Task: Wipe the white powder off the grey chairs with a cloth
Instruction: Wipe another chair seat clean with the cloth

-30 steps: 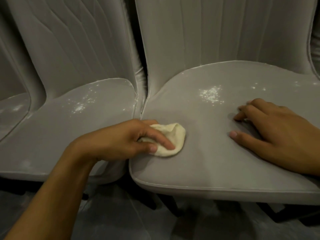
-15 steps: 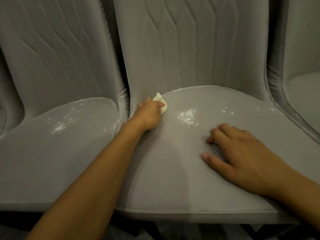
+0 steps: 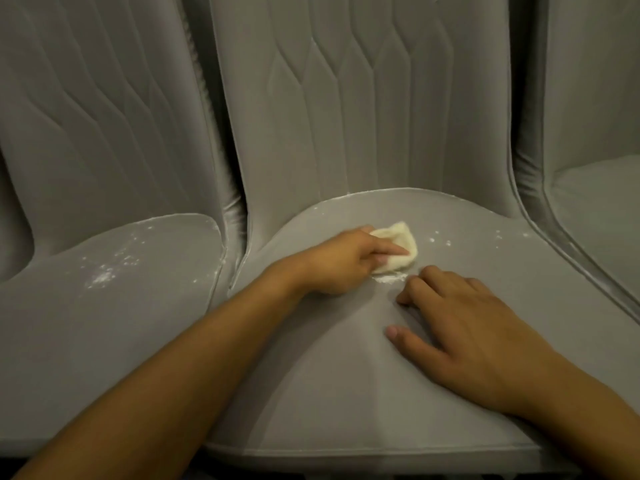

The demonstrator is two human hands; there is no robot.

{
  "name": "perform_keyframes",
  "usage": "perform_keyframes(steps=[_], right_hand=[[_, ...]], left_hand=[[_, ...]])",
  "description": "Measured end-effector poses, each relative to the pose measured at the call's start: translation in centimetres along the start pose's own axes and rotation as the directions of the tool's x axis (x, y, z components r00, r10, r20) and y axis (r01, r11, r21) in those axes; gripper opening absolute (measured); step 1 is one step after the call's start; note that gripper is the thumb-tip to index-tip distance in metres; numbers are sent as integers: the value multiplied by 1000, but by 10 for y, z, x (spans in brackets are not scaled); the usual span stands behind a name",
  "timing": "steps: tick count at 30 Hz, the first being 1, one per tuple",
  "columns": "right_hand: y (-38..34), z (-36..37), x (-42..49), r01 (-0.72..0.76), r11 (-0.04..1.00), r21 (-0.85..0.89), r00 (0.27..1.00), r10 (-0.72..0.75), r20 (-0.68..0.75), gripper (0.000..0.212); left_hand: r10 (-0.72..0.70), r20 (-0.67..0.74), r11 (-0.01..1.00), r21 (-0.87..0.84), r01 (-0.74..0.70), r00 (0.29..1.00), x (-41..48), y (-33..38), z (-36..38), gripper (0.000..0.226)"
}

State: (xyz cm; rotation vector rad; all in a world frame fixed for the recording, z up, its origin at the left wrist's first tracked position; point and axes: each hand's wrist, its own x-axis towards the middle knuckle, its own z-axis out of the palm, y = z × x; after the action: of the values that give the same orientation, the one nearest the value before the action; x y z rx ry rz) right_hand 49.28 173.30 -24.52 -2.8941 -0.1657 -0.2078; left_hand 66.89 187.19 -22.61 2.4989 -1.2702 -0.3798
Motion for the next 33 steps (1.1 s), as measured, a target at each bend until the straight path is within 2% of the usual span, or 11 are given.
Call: perform_keyframes(steps=[2,4,6,10,13,18,20,23,28,31,33], right_hand=[[0,-1,0,-5,1000,11,1000,5,1,39],[-1,-2,0,-8,1000,22,1000,8,3,39],[0,-3,1,-8,999,31,1000,8,1,39],[-1,-2,2,-12,1000,13,1000,12,-4,38],[-2,-3,1,-27,999,18,999,28,-15,40],[-1,-2,-4,-115,993,-18,990,113,-79,50],[0,-3,-6,-160,987,-13,979,157,-131,55],[-1,-5,-5,-180,983,-35,983,178,-49,65],[-3,-9,-5,-207,977,-49,976,210,57,71],[-2,-9,-6,-211,977,-32,974,213,71,69],[-2,-8,-5,-207,978,-24,975,209,75,65]], left_hand=[[-73,-116,995,63,81,991,13,-20,-11,37],[-214,-238,971,56,233,947,23,-39,-20,38],[-257,-261,960,46,278,931,26,-45,-17,39],[-80,-102,994,-88,71,992,8,-19,-4,38],[52,-18,990,-130,-54,998,-12,-8,2,37],[53,-184,981,-176,-86,981,-22,-1,3,36],[133,-178,981,-113,-155,975,-20,6,7,36],[256,-89,964,99,-247,962,-17,18,15,37],[212,-87,954,235,-187,973,-19,-7,7,47],[59,-167,969,247,-16,984,-26,-51,-4,55],[-58,-186,981,173,90,981,-30,-70,-11,47]])
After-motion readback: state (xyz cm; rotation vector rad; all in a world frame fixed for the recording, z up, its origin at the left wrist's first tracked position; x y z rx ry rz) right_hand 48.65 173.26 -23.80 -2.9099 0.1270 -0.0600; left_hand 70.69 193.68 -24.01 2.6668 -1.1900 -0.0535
